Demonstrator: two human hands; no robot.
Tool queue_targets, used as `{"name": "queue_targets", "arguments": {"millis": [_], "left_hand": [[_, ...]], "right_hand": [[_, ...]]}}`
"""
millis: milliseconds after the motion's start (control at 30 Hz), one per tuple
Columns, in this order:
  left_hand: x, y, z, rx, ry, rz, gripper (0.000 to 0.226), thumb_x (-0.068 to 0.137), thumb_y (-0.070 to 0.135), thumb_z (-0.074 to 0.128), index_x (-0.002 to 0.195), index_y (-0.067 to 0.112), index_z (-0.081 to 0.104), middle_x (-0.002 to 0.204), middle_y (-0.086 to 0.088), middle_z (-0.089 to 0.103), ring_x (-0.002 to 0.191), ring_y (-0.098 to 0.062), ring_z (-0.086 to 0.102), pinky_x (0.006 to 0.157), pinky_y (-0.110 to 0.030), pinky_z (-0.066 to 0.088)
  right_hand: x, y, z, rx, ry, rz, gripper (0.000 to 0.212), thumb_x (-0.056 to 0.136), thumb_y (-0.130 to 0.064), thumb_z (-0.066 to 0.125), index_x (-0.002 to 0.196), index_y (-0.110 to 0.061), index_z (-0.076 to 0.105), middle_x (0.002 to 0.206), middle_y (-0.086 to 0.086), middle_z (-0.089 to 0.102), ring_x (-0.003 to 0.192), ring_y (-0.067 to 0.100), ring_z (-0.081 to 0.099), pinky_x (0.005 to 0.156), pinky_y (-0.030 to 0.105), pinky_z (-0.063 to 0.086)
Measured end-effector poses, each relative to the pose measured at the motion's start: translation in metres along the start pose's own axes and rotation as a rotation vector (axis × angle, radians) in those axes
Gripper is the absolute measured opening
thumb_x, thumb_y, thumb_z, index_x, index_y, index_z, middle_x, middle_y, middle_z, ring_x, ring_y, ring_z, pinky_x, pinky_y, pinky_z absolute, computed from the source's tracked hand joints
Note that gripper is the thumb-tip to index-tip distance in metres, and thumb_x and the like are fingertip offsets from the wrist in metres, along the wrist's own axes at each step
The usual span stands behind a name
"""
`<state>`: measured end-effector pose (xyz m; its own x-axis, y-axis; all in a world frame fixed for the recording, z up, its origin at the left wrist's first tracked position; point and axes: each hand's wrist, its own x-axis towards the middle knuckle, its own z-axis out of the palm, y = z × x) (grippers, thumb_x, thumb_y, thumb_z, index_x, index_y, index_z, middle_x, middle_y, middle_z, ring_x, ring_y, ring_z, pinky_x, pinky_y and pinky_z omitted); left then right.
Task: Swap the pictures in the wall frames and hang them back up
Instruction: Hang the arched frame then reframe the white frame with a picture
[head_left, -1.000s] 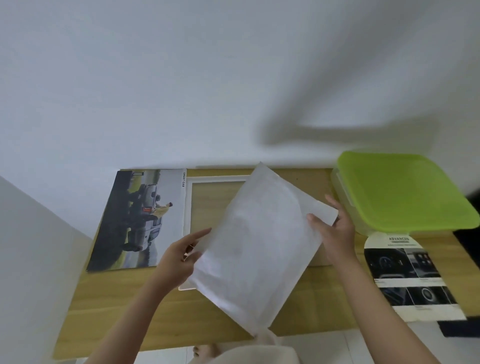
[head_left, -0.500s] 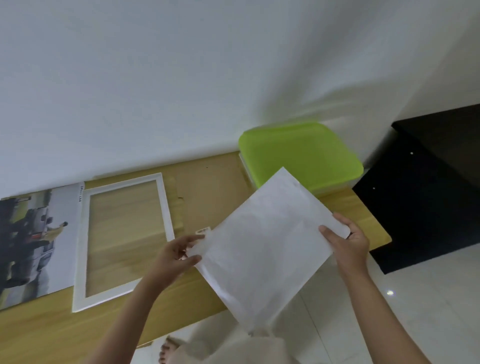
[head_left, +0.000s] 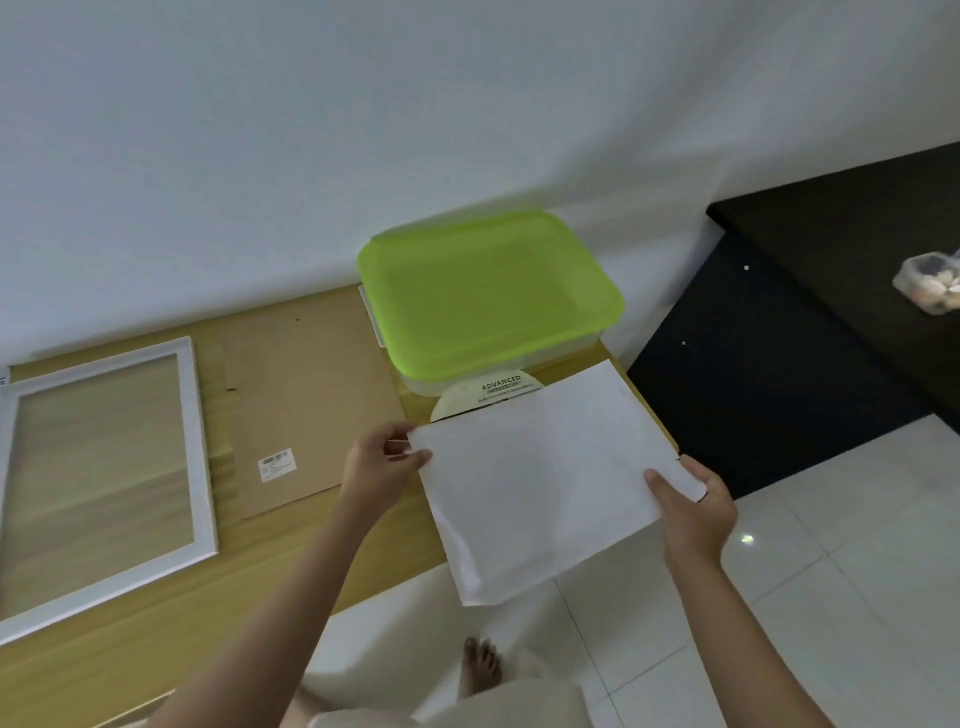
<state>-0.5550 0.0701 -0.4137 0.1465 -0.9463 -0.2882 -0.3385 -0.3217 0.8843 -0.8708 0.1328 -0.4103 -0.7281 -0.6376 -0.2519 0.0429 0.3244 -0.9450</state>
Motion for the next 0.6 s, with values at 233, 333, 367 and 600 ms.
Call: {"name": "queue_targets", "arguments": {"millis": [233,333,367,600], "left_hand": [[0.023,0.007,0.011,0.397,-0.122,0.093,0.063,0.069,0.007,0.077,0.126,0.005,0.050,0.118,-0.009,0.046,0.103,-0.026,0.053,0.090,-0.032,0.045],[0.033,0.004,0.013,0.571,-0.113,0.116,0.074,0.069,0.016,0.078,0.135,0.008,0.045,0.128,-0.011,0.043,0.116,-0.031,0.046,0.098,-0.036,0.040],[0.035,0.002,0.014,0.610,-0.112,0.113,0.073,0.071,0.020,0.077,0.135,0.010,0.045,0.130,-0.010,0.042,0.120,-0.032,0.042,0.101,-0.039,0.038],[0.033,-0.001,0.018,0.822,-0.099,0.165,0.077,0.072,0.053,0.068,0.139,0.026,0.040,0.137,0.000,0.033,0.128,-0.025,0.028,0.105,-0.047,0.032]], "right_hand": [[0.016,0.003,0.018,-0.028,0.025,0.018,0.045,0.077,-0.011,0.075,0.119,-0.014,0.057,0.113,-0.003,0.053,0.102,0.016,0.053,0.083,0.030,0.051],[0.026,0.003,0.024,-0.056,0.021,0.007,0.046,0.076,-0.012,0.076,0.118,-0.014,0.057,0.112,-0.003,0.053,0.101,0.015,0.053,0.073,0.021,0.046],[0.029,0.004,0.026,-0.075,0.014,0.002,0.046,0.076,-0.013,0.077,0.118,-0.015,0.057,0.112,-0.003,0.053,0.101,0.015,0.053,0.073,0.022,0.045],[0.052,0.008,0.030,-0.298,-0.107,-0.087,0.056,0.073,-0.019,0.080,0.122,-0.014,0.053,0.116,0.001,0.055,0.103,0.017,0.051,0.082,0.031,0.047]]}}
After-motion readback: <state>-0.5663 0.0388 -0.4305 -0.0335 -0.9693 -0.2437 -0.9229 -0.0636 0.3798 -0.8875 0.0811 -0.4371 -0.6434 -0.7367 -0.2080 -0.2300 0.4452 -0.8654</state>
